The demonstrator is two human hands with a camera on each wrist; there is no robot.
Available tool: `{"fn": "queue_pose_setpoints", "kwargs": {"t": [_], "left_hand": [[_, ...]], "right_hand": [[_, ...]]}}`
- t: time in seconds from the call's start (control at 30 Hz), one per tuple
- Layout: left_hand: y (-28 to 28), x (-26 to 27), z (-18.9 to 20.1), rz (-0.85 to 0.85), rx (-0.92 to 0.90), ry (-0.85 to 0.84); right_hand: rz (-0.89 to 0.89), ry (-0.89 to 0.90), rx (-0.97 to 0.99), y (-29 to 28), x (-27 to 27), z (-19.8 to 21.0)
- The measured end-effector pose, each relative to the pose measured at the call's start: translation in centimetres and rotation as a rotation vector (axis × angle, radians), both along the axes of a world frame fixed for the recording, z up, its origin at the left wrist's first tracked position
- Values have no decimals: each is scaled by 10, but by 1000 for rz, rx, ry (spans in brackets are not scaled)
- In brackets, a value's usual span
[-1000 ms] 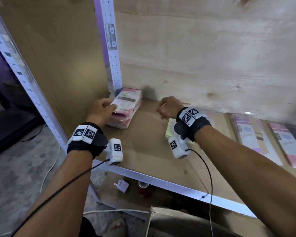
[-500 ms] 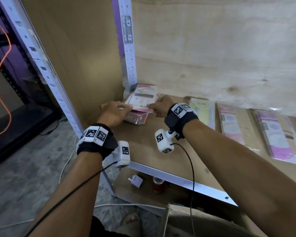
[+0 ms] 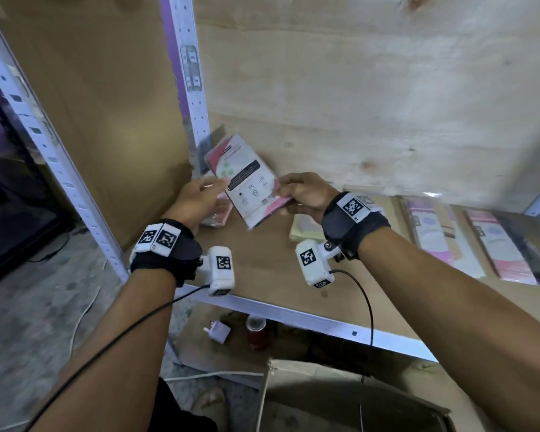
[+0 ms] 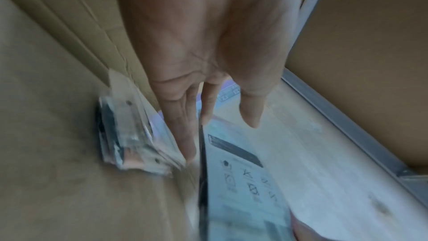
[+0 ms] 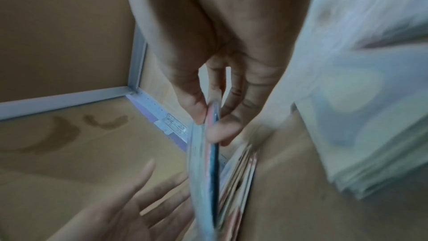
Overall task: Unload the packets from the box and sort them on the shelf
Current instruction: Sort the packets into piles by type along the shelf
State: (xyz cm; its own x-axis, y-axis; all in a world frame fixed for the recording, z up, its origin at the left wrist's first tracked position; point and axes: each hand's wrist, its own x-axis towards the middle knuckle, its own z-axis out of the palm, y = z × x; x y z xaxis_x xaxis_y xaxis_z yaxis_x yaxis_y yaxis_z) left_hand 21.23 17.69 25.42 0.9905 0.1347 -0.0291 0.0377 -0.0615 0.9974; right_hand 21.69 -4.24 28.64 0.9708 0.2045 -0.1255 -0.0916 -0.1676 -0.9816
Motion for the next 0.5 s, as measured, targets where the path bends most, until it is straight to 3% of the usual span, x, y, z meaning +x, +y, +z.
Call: {"fn": "queue_pose_setpoints", "kwargs": {"t": [0.17,0.37,0.5], "left_hand": [[-28,-11,7,-283,-191,31],[-50,-14,10,-358,-616,101],[-67,-16,6,-281,-637,117]], "right_hand": [[8,-263,-149,-38,-24,12],[38,-589,-498,-66,-59,10],[80,-631,-602,-80,-76,0]]}}
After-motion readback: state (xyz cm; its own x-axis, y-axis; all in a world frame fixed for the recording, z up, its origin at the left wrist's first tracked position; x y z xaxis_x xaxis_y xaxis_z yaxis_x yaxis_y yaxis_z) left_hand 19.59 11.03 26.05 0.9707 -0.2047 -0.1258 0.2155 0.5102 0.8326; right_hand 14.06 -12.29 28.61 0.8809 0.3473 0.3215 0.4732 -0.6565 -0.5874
